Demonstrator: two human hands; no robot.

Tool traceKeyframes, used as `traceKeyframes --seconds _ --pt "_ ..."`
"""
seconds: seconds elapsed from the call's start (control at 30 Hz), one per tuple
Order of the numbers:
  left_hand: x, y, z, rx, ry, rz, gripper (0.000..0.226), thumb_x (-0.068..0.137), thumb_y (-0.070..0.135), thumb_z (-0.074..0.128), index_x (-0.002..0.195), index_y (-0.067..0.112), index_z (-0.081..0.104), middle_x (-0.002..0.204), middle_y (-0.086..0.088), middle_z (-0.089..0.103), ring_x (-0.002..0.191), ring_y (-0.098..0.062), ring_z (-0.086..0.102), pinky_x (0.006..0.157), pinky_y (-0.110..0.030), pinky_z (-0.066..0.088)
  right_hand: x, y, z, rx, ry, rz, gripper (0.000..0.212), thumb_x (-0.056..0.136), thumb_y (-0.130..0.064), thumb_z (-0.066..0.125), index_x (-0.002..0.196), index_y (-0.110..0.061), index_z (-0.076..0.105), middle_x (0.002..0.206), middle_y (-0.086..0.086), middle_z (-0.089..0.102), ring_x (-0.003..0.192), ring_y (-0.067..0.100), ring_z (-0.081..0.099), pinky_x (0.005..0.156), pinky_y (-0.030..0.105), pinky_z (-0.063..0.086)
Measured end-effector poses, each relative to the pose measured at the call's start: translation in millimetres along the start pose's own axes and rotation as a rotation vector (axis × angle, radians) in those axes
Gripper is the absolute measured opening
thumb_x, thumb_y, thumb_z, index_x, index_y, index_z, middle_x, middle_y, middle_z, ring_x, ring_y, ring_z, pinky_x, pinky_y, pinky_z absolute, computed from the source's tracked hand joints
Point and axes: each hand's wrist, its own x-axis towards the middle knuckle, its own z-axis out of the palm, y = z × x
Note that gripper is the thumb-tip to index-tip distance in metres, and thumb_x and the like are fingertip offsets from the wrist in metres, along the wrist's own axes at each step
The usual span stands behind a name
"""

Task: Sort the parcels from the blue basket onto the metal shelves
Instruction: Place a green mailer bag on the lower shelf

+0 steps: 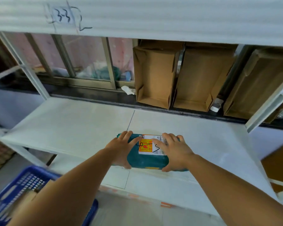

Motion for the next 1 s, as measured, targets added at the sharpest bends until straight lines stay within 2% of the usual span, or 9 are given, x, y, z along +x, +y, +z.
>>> traceKeyframes --seconds 0.27,0.47,0.57,0.63,0.77,0.87,0.93,0.97,1.0 --pt "26 -60 30 0.018 0.022 0.062 0.126 0.062 0.060 0.075 0.147 0.032 -0.014 0.153 -0.013 0.006 0.141 -0.034 0.009 0.113 -0.046 0.029 56 -39 6 0.033 -0.066 0.120 0.114 0.067 -0.065 0.069 0.147 -0.042 -0.009 0.155 0.007 0.000 0.142 0.032 0.003 0.116 0.050 0.012" --pt "42 -88 43 0.012 0.124 0.120 0.118 0.072 0.045 0.073 0.146 0.035 -0.018 0.155 -0.013 -0.009 0.143 -0.038 -0.009 0.113 -0.047 0.024 80 -60 7 0.184 -0.030 0.325 0.118 0.069 -0.069 0.067 0.145 -0.044 -0.020 0.157 0.006 -0.018 0.145 0.032 -0.007 0.116 0.050 0.010" --pt "47 -91 51 0.017 0.141 0.129 0.113 0.079 0.039 0.070 0.147 0.033 -0.020 0.157 -0.015 -0.014 0.143 -0.038 -0.013 0.115 -0.049 0.018 91 -64 13 0.504 0.119 0.728 0.114 0.071 -0.069 0.066 0.149 -0.038 -0.011 0.157 0.010 -0.007 0.144 0.034 0.006 0.113 0.049 0.022" --pt "50 -92 56 0.006 0.165 0.128 0.112 0.081 0.036 0.070 0.146 0.033 -0.021 0.157 -0.016 -0.014 0.144 -0.039 -0.014 0.115 -0.050 0.016 97 -59 21 0.850 0.157 0.897 0.108 0.077 -0.047 0.074 0.151 -0.032 -0.003 0.153 0.017 0.013 0.137 0.036 0.029 0.106 0.046 0.036" --pt "59 -88 62 0.050 0.157 0.136 0.111 0.082 0.031 0.071 0.147 0.035 -0.018 0.157 -0.019 -0.011 0.144 -0.041 -0.010 0.114 -0.052 0.018 104 -44 44 1.112 0.117 0.832 0.086 0.078 -0.013 0.076 0.145 -0.028 0.025 0.124 0.013 0.050 0.107 0.026 0.056 0.079 0.029 0.054" --pt "62 -80 74 0.020 0.189 0.132 0.119 0.068 0.029 0.083 0.148 0.031 -0.004 0.154 -0.024 0.018 0.141 -0.044 0.019 0.102 -0.049 0.041 111 -42 55 1.166 0.149 0.864 0.059 0.081 -0.005 0.068 0.129 -0.023 0.040 0.115 0.010 0.059 0.094 0.023 0.061 0.059 0.020 0.052" --pt "61 -76 85 -0.103 0.135 0.062 0.131 0.035 0.026 0.095 0.143 0.027 0.022 0.130 -0.018 0.054 0.118 -0.036 0.055 0.069 -0.035 0.059 114 -45 62 1.123 0.150 0.873 0.050 0.082 -0.001 0.065 0.121 -0.023 0.042 0.113 0.009 0.059 0.094 0.022 0.061 0.052 0.015 0.049" --pt "61 -73 91 -0.170 0.162 0.039 0.130 0.032 0.022 0.095 0.142 0.026 0.025 0.124 -0.014 0.058 0.113 -0.032 0.059 0.062 -0.030 0.059 114 -47 65 1.099 0.160 0.873 0.049 0.083 0.000 0.065 0.118 -0.024 0.041 0.113 0.009 0.058 0.096 0.023 0.060 0.052 0.014 0.051" --pt "61 -69 97 -0.262 0.178 0.001 0.123 0.047 0.020 0.091 0.146 0.024 0.017 0.130 -0.012 0.052 0.119 -0.029 0.054 0.067 -0.028 0.059 113 -48 68 1.088 0.181 0.871 0.048 0.083 0.001 0.065 0.114 -0.025 0.040 0.113 0.007 0.057 0.099 0.023 0.060 0.054 0.015 0.052"
